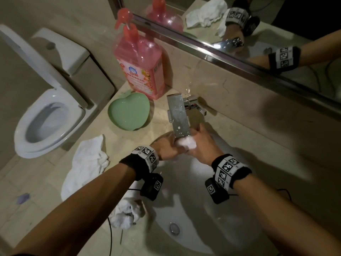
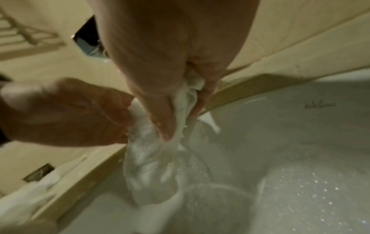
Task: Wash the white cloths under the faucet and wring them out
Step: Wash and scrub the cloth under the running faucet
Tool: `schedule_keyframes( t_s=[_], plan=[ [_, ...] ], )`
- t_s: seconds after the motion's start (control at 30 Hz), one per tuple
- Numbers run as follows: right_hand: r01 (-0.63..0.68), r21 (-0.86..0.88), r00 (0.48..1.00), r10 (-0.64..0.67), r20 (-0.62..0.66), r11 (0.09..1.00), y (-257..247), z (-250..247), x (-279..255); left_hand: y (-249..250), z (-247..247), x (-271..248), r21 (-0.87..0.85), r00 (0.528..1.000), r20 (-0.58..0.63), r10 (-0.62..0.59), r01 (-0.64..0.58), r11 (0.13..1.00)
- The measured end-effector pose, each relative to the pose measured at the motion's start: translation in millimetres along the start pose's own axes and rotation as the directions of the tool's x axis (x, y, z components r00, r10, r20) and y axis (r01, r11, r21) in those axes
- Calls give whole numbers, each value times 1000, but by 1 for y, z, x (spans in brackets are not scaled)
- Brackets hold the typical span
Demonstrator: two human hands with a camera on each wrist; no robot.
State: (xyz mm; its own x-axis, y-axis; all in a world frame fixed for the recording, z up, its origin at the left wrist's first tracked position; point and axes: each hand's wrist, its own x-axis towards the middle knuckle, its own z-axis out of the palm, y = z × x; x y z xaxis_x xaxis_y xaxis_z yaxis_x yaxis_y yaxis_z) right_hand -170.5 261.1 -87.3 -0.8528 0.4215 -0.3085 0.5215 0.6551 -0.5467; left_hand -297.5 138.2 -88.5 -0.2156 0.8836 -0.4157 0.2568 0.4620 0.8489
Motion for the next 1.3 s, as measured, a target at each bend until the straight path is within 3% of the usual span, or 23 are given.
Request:
schedule_keyframes(
  t_s=[0.13, 0.23, 0.37, 0.47, 0.6, 0.77, 0.87, 1.0, 1.13, 1.2, 1.3],
  plan=[
    [120, 49, 991, -117, -61, 992, -11, 4, -7, -3, -3, -10, -155, 999, -43, 12, -19, 988],
    [100, 172, 995, -99, -18, 980, -15, 0, -8, -7, 0, -16, -145, 990, -137, -15, -5, 989],
    [105, 181, 991, -89, -96, 978, -11, -2, -16, -13, 3, -23, 108, 979, -201, 15, 7, 994],
    [138, 130, 980, -117, -159, 982, -10, -1, -21, -14, 4, -28, 426, 975, -216, 47, 50, 903],
    [99, 147, 985, -76, -155, 984, -8, -3, -24, -14, 3, -31, 472, 959, -283, -14, 152, 868],
    [55, 102, 996, -47, -78, 993, -11, -10, -19, -2, 1, -28, 532, 961, -265, 86, 71, 844],
    [32, 74, 998, -28, -55, 997, -3, -14, -17, 4, -6, -17, 639, 971, -193, 142, 14, 769],
    [-54, 254, 998, 49, 26, 966, 8, -19, -15, 17, -9, -6, 426, 989, -90, 114, -65, 902],
    [-151, 208, 984, 126, 128, 966, 19, -23, -16, 19, -16, -3, 240, 991, -127, 48, -17, 971],
    [-159, 150, 982, 140, 130, 976, 22, -20, -16, 17, -18, -3, 238, 991, -130, 29, 3, 971],
    [-230, 193, 972, 216, 90, 954, 17, -16, -12, 14, -16, -3, 285, 979, -197, -54, 110, 952]
  ],
)
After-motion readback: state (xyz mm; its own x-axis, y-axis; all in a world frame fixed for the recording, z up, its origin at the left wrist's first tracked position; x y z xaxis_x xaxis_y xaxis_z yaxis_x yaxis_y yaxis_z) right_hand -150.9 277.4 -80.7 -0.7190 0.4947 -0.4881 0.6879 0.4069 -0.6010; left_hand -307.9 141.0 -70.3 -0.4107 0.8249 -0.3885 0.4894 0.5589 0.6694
